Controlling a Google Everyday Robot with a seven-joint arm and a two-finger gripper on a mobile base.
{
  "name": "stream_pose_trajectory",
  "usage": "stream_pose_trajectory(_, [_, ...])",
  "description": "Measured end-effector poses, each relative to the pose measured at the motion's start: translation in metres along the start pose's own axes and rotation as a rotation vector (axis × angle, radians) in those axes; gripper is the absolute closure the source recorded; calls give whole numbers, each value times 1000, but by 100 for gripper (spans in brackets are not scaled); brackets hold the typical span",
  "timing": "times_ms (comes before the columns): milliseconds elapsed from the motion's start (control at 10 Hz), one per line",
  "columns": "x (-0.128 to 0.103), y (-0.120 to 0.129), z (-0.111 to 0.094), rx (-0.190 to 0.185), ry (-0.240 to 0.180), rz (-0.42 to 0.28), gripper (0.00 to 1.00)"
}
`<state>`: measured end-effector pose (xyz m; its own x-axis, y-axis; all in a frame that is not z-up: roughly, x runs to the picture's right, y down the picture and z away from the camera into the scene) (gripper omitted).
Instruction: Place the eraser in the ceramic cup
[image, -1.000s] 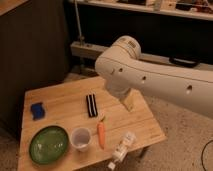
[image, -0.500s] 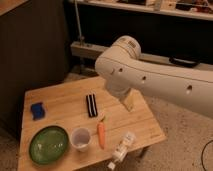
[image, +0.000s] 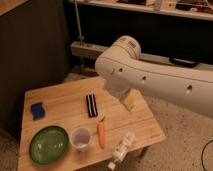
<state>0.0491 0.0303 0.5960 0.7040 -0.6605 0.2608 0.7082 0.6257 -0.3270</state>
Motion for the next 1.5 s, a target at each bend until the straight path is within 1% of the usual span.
stream_pose_trajectory(800, [0, 0, 0, 1, -2, 1, 20])
stream_pose_trajectory(1000, [0, -1, 0, 7, -5, -6, 20])
stream_pose_trajectory(1200, [13, -11, -1, 92, -94, -50, 20])
stream_pose_trajectory(1300, [23, -20, 2, 170, -141, -92, 20])
stream_pose_trajectory(1400, [30, -27, 4, 267, -154, -168, 20])
stream_pose_trajectory(1500, [31, -31, 6, 326, -147, -242, 20])
